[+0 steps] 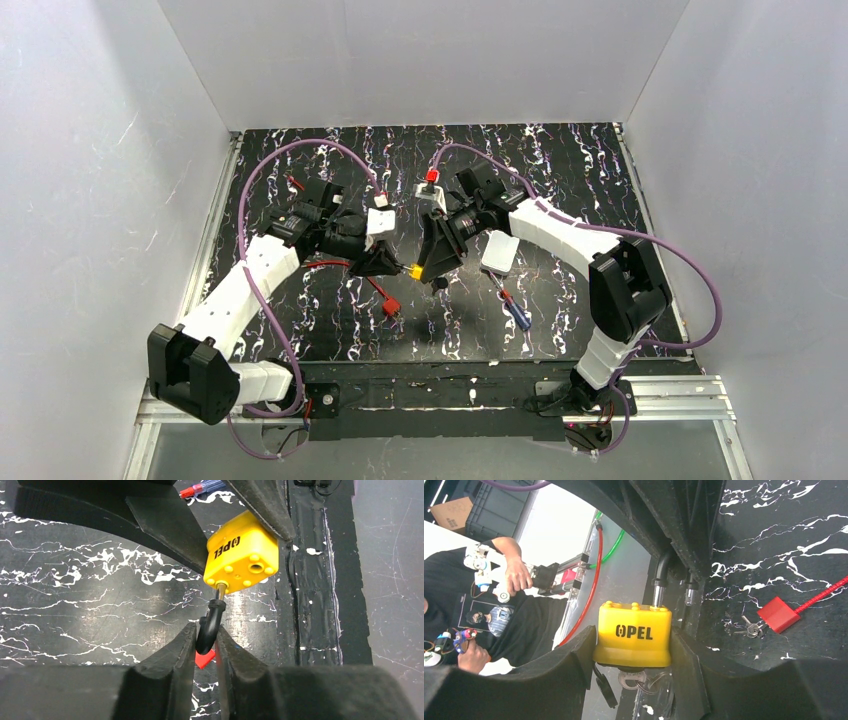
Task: Lock with the key
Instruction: Pick up the lock from the center of the board.
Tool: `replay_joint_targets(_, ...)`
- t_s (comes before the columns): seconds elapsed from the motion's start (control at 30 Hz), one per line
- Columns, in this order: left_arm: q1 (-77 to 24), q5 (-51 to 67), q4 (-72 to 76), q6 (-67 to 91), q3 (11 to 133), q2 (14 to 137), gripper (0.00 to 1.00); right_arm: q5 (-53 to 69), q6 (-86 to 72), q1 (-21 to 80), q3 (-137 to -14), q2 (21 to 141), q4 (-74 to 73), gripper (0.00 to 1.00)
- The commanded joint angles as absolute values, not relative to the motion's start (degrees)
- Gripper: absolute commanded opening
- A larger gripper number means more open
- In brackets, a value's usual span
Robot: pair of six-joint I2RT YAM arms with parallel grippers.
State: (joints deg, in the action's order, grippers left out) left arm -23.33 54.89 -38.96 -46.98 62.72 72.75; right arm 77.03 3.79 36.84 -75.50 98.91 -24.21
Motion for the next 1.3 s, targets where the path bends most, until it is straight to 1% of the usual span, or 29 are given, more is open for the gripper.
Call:
replay_joint_targets(0.0, -23.7, 57.1, -37.1, -42.3, 62.9, 71.7, 0.14, 80.3, 2.9, 37.0, -76.2, 95.5, -22.0, 0.34)
replay_joint_targets(0.03, -23.7, 57.0, -36.4, -40.9, 63.0, 71.7, 0.06, 80.1, 2.8, 37.0, -76.3, 95.3, -21.9, 0.34)
replay_joint_targets(0.07, -23.7, 56.6, -35.1, -38.5, 63.1, 71.6, 0.0, 79.9, 2.9, 37.0, -76.4, 95.2, -21.9, 0.34)
replay_joint_targets(0.13, -23.7, 55.5, -33.3, -34.5, 63.2, 71.4, 0.0, 79.2, 2.9, 36.9, -76.7, 94.9, -21.8, 0.36)
replay_joint_targets(0.17, -23.8, 55.4, -33.1, -33.9, 63.3, 71.1, 0.0, 78.7, 2.9, 36.9, -76.9, 94.7, -21.9, 0.4)
replay_joint_targets(0.2, -23.7, 55.6, -33.1, -33.2, 63.5, 70.8, 0.0, 78.0, 2.9, 36.6, -77.2, 94.4, -22.0, 0.49)
replay_joint_targets(0.27, -23.6, 56.2, -32.9, -31.5, 64.1, 70.2, 0.0, 77.1, 2.9, 35.4, -77.9, 94.0, -22.3, 0.76)
replay_joint_targets(0.3, -23.4, 56.8, -32.8, -30.8, 64.3, 70.0, 0.0, 76.9, 3.0, 34.5, -78.5, 93.8, -22.7, 0.86)
replay_joint_targets(0.33, -23.3, 57.6, -32.6, -29.9, 64.6, 69.7, 0.0, 76.7, 3.6, 33.4, -79.3, 93.7, -23.4, 0.92)
replay_joint_targets(0.4, -22.9, 59.5, -31.9, -27.4, 65.0, 69.4, 0.0, 75.7, 5.8, 31.2, -81.1, 93.3, -26.1, 0.98)
replay_joint_targets(0.57, -22.6, 62.3, -29.8, -22.8, 65.1, 69.0, 0.0, 71.7, 13.1, 27.0, -85.8, 92.0, -34.1, 0.98)
replay_joint_targets(0.67, -22.4, 63.3, -29.0, -20.9, 65.3, 68.8, 0.0, 66.2, 21.7, 26.6, -89.5, 91.2, -43.5, 0.98)
replay_joint_targets(0.77, -22.0, 64.5, -28.6, -18.7, 65.8, 68.6, 0.0, 63.0, 26.1, 26.7, -89.8, 89.8, -46.3, 0.98)
replay_joint_targets(0.9, -21.3, 66.9, -25.4, -14.0, 65.8, 68.8, 0.0, 61.2, 25.9, 26.8, -85.0, 85.1, -42.5, 0.98)
replay_joint_targets(1.03, -20.7, 69.2, -19.7, -7.5, 64.6, 69.2, 0.0, 60.8, 18.7, 28.3, -77.6, 79.2, -31.7, 0.98)
replay_joint_targets(1.27, -20.7, 70.6, -15.1, -2.9, 63.5, 70.3, 0.0, 58.7, 19.5, 32.9, -76.3, 79.6, -32.0, 0.98)
